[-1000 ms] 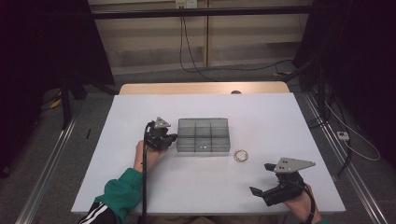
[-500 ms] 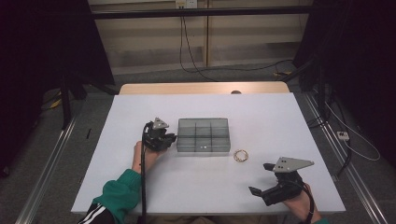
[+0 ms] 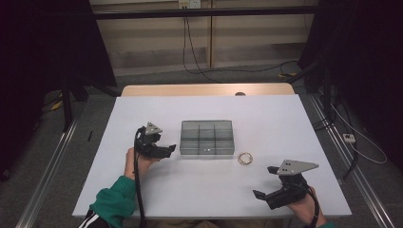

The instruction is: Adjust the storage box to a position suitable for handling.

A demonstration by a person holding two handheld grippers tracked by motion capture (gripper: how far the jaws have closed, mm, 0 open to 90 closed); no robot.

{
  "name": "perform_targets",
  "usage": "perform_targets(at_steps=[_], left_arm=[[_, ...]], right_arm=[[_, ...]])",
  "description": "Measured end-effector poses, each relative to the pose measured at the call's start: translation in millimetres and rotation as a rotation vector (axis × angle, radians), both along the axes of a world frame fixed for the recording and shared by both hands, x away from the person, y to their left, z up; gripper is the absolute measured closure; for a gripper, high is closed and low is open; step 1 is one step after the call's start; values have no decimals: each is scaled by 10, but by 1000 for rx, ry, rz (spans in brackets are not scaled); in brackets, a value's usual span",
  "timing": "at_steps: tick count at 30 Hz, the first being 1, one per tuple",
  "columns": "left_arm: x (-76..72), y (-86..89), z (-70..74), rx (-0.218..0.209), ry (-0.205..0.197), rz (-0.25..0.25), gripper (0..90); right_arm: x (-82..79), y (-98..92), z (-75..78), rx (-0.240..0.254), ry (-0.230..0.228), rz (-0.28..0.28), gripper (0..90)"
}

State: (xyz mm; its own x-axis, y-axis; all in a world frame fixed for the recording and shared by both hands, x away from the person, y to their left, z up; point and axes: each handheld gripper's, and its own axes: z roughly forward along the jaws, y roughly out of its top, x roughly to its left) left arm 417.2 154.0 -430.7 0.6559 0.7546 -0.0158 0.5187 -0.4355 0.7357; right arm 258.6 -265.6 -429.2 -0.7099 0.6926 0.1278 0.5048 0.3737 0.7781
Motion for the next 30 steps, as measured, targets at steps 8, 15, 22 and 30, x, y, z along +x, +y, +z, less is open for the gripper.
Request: perform_targets(at_steps=[8, 15, 22, 30], left_arm=[[-236, -7, 68, -1, -22, -40, 80], [-508, 72, 76, 12, -33, -59, 28], [-690, 181, 39, 14, -40, -57, 19], [-881, 316, -6, 19, -44, -50, 11]], right_arm=[[-2, 7, -4, 2, 12, -2, 0], [22, 39, -16, 8, 25, 2, 0], [69, 79, -24, 15, 41, 4, 1], [165, 156, -47, 13, 75, 0, 3]])
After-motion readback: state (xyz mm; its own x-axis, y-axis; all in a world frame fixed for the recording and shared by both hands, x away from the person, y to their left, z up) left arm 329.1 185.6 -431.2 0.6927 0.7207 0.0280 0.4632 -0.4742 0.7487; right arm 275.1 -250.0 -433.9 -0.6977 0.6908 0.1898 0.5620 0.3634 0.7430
